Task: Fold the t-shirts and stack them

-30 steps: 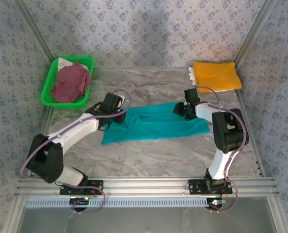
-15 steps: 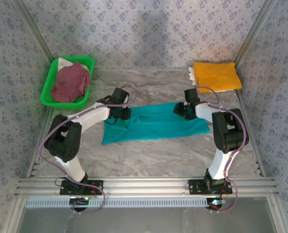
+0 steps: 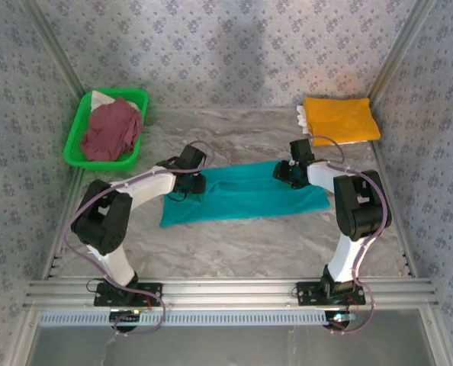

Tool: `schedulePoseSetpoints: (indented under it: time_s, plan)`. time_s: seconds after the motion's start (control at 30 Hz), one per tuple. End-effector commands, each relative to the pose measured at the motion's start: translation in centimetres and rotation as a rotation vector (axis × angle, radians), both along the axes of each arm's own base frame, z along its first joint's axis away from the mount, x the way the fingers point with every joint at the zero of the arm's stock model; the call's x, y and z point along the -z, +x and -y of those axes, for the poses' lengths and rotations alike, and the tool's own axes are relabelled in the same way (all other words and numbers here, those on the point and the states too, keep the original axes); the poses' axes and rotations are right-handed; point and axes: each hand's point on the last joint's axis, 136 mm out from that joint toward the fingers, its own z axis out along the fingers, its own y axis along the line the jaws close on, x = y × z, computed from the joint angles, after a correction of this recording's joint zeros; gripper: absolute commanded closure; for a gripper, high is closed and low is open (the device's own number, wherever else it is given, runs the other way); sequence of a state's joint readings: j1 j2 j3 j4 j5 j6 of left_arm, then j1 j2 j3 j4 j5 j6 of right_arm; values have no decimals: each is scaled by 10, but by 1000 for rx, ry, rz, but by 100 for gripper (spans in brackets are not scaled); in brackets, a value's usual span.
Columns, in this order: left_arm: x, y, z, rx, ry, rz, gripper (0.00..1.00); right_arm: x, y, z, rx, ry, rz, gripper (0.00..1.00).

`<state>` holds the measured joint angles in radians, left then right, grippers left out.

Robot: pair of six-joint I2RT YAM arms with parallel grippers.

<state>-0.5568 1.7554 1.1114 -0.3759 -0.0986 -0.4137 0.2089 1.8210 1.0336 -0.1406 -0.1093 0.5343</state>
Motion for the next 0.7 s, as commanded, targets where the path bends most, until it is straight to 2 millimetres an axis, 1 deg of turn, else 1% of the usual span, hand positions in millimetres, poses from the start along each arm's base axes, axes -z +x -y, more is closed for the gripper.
schedulePoseSetpoints:
  time_s: [0.0, 0.07, 0.13, 0.2, 0.33, 0.43, 0.5, 0.6, 0.67]
  plan:
    - [8, 7, 0, -24, 14, 1, 70, 22, -17, 8, 10, -27, -98, 51]
    - [10, 7, -1, -28, 16, 5, 72, 22, -17, 8, 10, -28, -100, 51]
    - [7, 7, -3, -40, 16, 15, 79, 22, -17, 8, 8, -30, -101, 51]
    - [0, 6, -5, -53, 21, 30, 91, 21, -18, 9, 10, -31, -100, 51]
    - [-20, 0, -8, -68, 37, 65, 100, 19, -19, 12, 14, -38, -95, 51]
    - [-33, -8, -4, -62, 40, 89, 100, 19, -19, 12, 13, -37, -98, 51]
    - [-37, -15, 2, -47, 39, 93, 100, 19, -19, 12, 13, -38, -98, 51]
    - [-34, -29, 8, -36, 54, 86, 100, 20, -19, 13, 16, -38, -100, 51]
    - [-27, -40, 12, -33, 64, 69, 100, 20, -20, 13, 16, -37, -103, 51]
